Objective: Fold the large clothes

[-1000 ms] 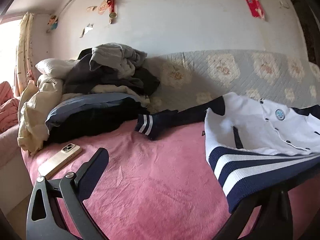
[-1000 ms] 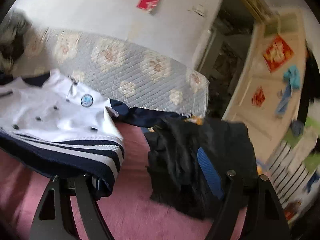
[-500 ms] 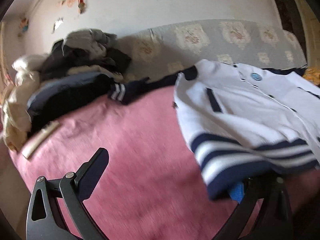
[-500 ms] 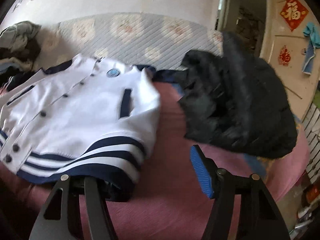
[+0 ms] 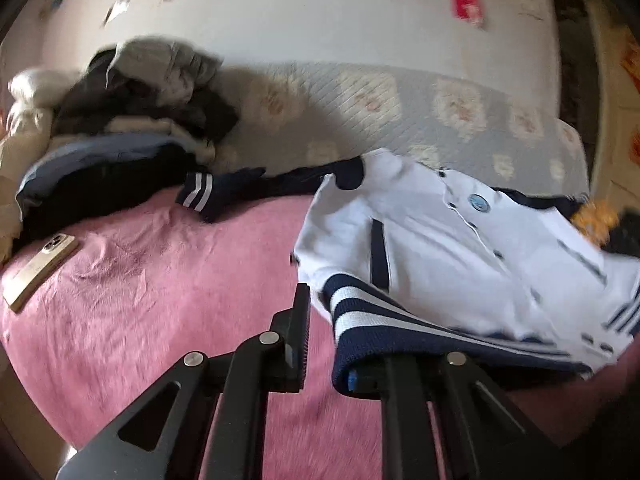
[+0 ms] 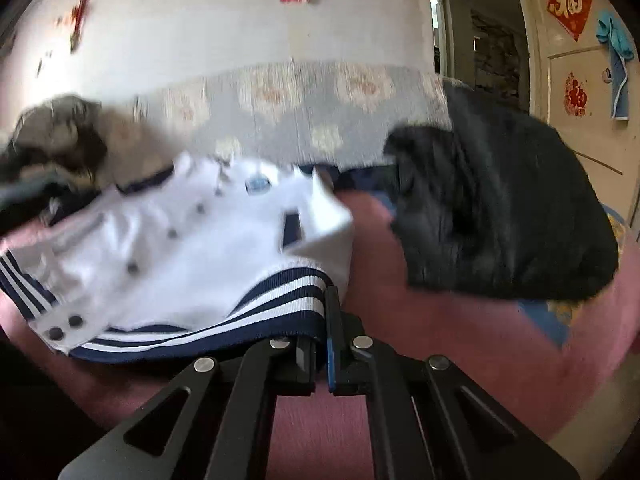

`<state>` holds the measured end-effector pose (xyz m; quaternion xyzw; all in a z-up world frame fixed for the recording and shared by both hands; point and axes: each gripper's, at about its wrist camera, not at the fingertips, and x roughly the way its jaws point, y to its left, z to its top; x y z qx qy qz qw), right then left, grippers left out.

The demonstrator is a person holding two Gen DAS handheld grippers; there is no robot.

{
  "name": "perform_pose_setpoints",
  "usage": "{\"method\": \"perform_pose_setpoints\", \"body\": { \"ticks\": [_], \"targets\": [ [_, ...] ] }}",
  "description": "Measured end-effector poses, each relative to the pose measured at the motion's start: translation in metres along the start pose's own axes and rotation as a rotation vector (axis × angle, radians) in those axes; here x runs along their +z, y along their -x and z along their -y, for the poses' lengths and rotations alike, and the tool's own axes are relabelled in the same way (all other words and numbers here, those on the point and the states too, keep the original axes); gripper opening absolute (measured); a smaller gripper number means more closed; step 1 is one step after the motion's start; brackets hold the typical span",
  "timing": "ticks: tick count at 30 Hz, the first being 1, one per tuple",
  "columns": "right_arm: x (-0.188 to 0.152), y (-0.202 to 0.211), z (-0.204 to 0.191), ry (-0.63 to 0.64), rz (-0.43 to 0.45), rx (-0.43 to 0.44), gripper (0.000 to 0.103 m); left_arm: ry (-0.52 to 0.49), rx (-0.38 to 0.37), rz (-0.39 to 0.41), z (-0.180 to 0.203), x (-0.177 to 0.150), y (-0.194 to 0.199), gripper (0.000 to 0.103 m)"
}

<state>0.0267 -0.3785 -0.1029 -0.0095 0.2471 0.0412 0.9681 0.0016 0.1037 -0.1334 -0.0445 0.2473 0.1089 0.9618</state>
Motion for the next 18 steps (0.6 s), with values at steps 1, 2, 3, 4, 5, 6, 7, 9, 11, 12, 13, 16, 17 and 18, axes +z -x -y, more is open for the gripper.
{"method": "perform_pose_setpoints", "body": {
  "ticks": [1, 2, 3, 4, 5, 6, 7, 9, 11, 12, 13, 16, 17, 18],
  "targets": [
    [0.011, -0.005, -0.001, 0.004, -0.002, 0.000, 0.004, 0.043, -0.008, -0.030, -0.002, 0.015, -0.008, 0.024],
    [0.030, -0.018, -0.002, 0.012, -0.023, -0.002, 0.004, 0.076, -0.012, -0.053, -0.003, 0.030, -0.019, 0.027],
    [0.045, -0.032, -0.002, -0.002, -0.043, 0.002, 0.004, 0.089, -0.003, -0.074, -0.003, 0.041, -0.030, 0.031],
    [0.055, -0.042, -0.001, -0.026, -0.058, 0.011, 0.004, 0.086, 0.022, -0.101, -0.002, 0.052, -0.046, 0.032],
    [0.069, -0.062, 0.001, -0.070, -0.083, 0.024, 0.004, 0.083, 0.043, -0.137, 0.000, 0.062, -0.065, 0.032],
    [0.075, -0.076, 0.002, -0.092, -0.101, 0.024, 0.004, 0.094, 0.049, -0.184, 0.000, 0.068, -0.084, 0.033],
    [0.082, -0.096, 0.002, -0.108, -0.133, 0.013, 0.004, 0.123, 0.042, -0.237, -0.002, 0.072, -0.105, 0.032],
    [0.087, -0.131, 0.003, -0.131, -0.197, 0.004, 0.004, 0.154, 0.025, -0.326, -0.002, 0.073, -0.139, 0.032],
    [0.085, -0.164, 0.007, -0.168, -0.268, 0.017, 0.004, 0.139, 0.030, -0.392, 0.002, 0.069, -0.167, 0.032],
    [0.083, -0.185, 0.007, -0.176, -0.319, 0.017, 0.004, 0.119, 0.031, -0.405, 0.006, 0.066, -0.177, 0.033],
    [0.081, -0.197, 0.005, -0.167, -0.349, 0.012, 0.004, 0.097, 0.033, -0.412, 0.009, 0.065, -0.184, 0.034],
    [0.075, -0.215, -0.003, -0.115, -0.386, 0.009, 0.004, 0.001, 0.051, -0.386, 0.024, 0.064, -0.184, 0.043],
    [0.075, -0.214, -0.006, -0.095, -0.384, 0.005, 0.004, -0.038, 0.062, -0.376, 0.028, 0.064, -0.179, 0.051],
    [0.075, -0.211, -0.007, -0.081, -0.379, 0.004, 0.004, -0.069, 0.070, -0.362, 0.032, 0.064, -0.174, 0.075]
  ]
}}
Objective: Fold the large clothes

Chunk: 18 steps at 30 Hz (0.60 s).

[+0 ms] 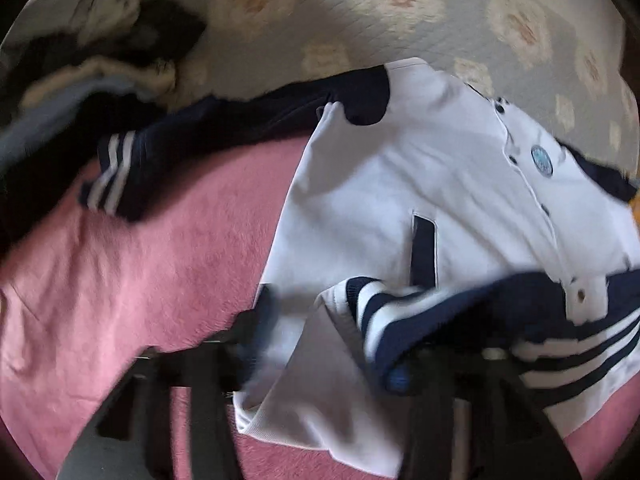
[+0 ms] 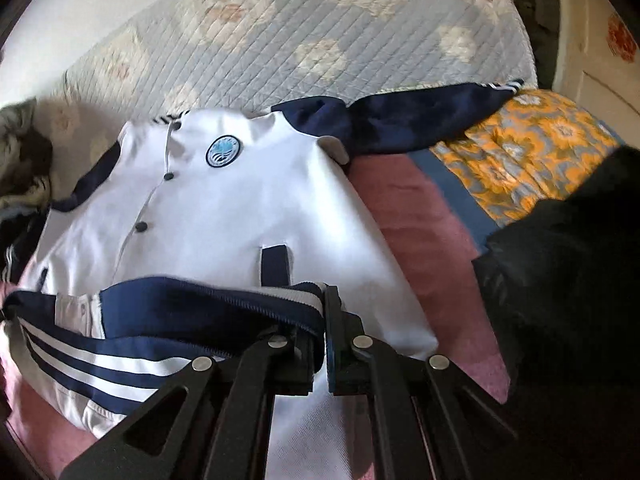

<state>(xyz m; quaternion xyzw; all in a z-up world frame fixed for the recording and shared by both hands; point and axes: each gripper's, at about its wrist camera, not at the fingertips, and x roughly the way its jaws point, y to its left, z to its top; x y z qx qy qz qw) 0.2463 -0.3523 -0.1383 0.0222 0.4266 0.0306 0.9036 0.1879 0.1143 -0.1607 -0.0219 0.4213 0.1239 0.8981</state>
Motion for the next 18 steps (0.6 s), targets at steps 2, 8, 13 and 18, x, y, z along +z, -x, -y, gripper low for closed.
{"method": "perform_pose_setpoints", "body": {
  "ticks": [2, 8, 13, 18],
  "targets": [
    [-0.002, 0.007, -0.003, 0.025, 0.013, -0.009, 0.006, -0.039, -0.009, 0.052, 0.003, -0.005, 0.013, 0.094],
    [-0.018, 0.056, -0.007, 0.010, 0.124, 0.052, 0.088, -0.120, -0.054, 0.152, 0.016, -0.024, 0.049, 0.097],
    [-0.030, 0.090, -0.020, 0.087, 0.192, 0.080, 0.090, -0.099, -0.117, 0.248, 0.015, -0.030, 0.080, 0.100],
    [-0.034, 0.090, -0.016, 0.095, 0.199, -0.007, 0.090, -0.067, -0.085, 0.237, 0.009, -0.023, 0.070, 0.101]
  ]
}}
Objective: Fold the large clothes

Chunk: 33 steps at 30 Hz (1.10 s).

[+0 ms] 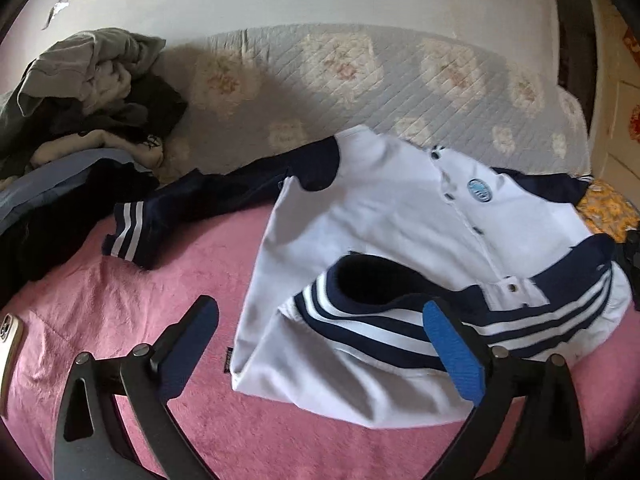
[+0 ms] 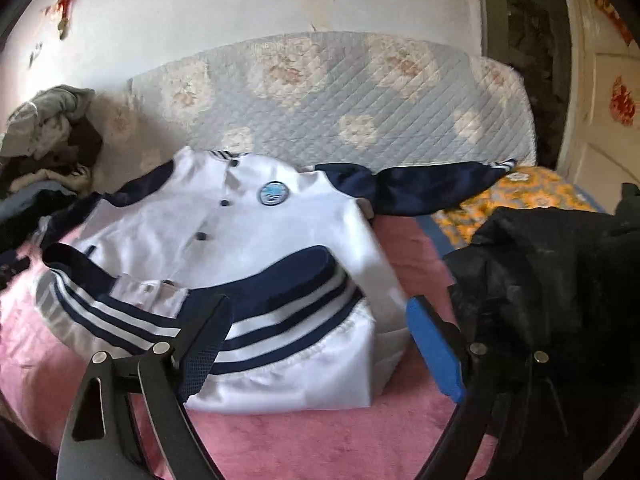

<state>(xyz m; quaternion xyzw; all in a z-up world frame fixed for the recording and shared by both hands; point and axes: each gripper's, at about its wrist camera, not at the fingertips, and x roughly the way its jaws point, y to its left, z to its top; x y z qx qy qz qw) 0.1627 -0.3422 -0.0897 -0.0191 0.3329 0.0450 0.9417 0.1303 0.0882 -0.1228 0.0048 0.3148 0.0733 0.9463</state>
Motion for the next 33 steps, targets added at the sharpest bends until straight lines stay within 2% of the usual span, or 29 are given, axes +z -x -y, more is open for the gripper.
{"method": "perform_pose_setpoints", "body": {
  "ticks": [2, 4, 5, 7, 8, 10, 13, 15, 17, 20, 26, 27, 30, 33],
  "targets": [
    [0.004, -0.020, 0.012, -0.059, -0.045, 0.011, 0.090, -0.004, 0.012, -0.062, 0.001, 0.004, -0.019, 0.101],
    [0.009, -0.041, 0.020, -0.088, -0.064, 0.029, 0.090, -0.028, 0.030, -0.196, 0.005, 0.008, -0.051, 0.101],
    [0.012, -0.053, 0.021, -0.095, -0.082, 0.033, 0.090, -0.033, 0.042, -0.219, 0.007, 0.009, -0.065, 0.101],
    [0.017, -0.077, 0.019, -0.087, -0.137, 0.055, 0.089, -0.061, 0.095, -0.240, 0.011, 0.010, -0.085, 0.099],
    [0.017, -0.086, 0.017, -0.074, -0.158, 0.053, 0.081, -0.083, 0.121, -0.252, 0.013, 0.010, -0.094, 0.097],
    [0.017, -0.105, 0.011, -0.023, -0.195, -0.014, 0.067, -0.085, 0.147, -0.242, 0.012, 0.011, -0.105, 0.097],
    [0.015, -0.128, 0.008, 0.041, -0.192, -0.161, 0.066, 0.032, 0.168, -0.239, -0.009, 0.013, -0.115, 0.097],
    [0.016, -0.132, 0.014, 0.001, -0.192, -0.152, 0.066, 0.089, 0.127, -0.247, -0.022, 0.012, -0.116, 0.095],
    [0.018, -0.126, 0.018, -0.022, -0.175, -0.131, 0.066, 0.045, 0.101, -0.214, -0.018, 0.012, -0.106, 0.092],
    [0.018, -0.104, 0.014, 0.016, -0.124, -0.127, 0.066, -0.075, 0.134, -0.108, -0.007, 0.005, -0.071, 0.092],
    [0.002, -0.030, 0.001, 0.065, -0.011, -0.072, 0.068, -0.112, 0.108, 0.153, 0.001, -0.011, 0.019, 0.094],
    [-0.002, -0.019, -0.002, 0.068, 0.003, -0.058, 0.069, -0.133, 0.085, 0.178, 0.005, -0.014, 0.030, 0.095],
    [-0.011, 0.004, -0.017, 0.116, 0.020, 0.005, 0.073, -0.219, 0.033, 0.169, 0.018, -0.020, 0.043, 0.096],
    [-0.027, 0.017, -0.044, 0.235, 0.007, 0.039, 0.077, -0.259, 0.083, 0.160, 0.026, -0.030, 0.044, 0.098]
  ]
}}
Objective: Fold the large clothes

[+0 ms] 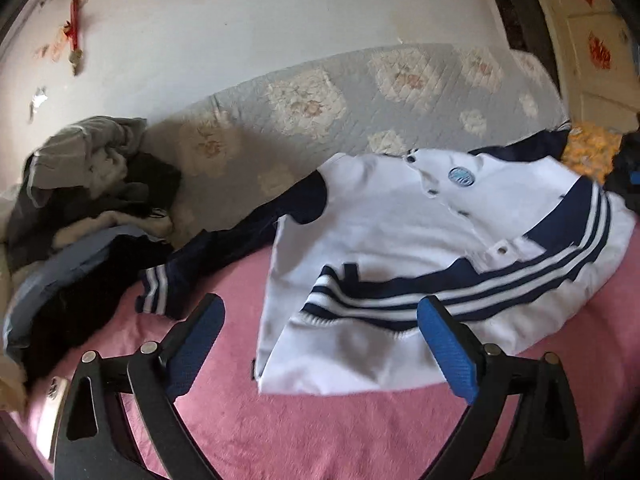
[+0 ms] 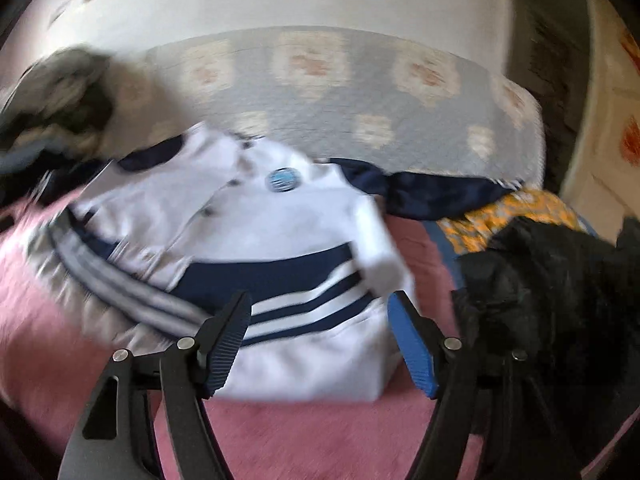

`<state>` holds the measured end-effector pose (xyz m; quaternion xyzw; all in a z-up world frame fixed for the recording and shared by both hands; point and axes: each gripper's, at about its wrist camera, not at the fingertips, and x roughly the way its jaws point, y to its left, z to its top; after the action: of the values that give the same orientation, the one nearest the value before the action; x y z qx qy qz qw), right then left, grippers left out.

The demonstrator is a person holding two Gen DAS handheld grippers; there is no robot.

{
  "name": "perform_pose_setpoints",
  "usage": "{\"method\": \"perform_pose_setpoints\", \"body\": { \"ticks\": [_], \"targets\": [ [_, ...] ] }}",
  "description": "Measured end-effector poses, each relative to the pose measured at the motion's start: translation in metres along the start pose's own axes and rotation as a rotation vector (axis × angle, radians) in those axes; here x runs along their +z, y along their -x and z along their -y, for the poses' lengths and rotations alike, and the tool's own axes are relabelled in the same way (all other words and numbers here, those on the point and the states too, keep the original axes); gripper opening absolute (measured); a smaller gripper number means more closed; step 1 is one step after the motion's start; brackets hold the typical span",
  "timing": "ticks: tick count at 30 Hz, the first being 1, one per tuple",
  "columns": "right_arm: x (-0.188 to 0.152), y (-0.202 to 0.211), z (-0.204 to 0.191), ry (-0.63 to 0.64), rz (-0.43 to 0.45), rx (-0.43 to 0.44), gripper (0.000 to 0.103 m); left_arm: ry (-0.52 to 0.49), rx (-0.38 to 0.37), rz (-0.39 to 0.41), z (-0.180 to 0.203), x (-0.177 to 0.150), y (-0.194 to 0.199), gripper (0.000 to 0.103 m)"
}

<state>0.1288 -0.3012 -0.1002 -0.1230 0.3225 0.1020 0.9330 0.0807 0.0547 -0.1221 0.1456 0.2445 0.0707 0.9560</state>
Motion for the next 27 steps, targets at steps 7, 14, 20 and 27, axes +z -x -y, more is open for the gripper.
{"method": "perform_pose_setpoints", "body": {
  "ticks": [7, 14, 20, 27],
  "targets": [
    [-0.029, -0.016, -0.036, 0.098, -0.122, 0.041, 0.086, -0.102, -0.095, -0.140, 0.034, -0.030, -0.010, 0.103],
    [-0.035, -0.041, -0.067, 0.368, -0.241, -0.034, 0.086, -0.337, -0.056, -0.166, 0.088, -0.043, -0.029, 0.103],
    [-0.027, -0.061, -0.067, 0.386, -0.246, -0.040, 0.086, -0.243, -0.035, -0.240, 0.087, -0.026, -0.059, 0.103],
    [-0.023, -0.071, -0.024, 0.216, -0.249, -0.007, 0.087, -0.130, 0.122, -0.247, 0.048, -0.020, -0.077, 0.098]
  ]
}}
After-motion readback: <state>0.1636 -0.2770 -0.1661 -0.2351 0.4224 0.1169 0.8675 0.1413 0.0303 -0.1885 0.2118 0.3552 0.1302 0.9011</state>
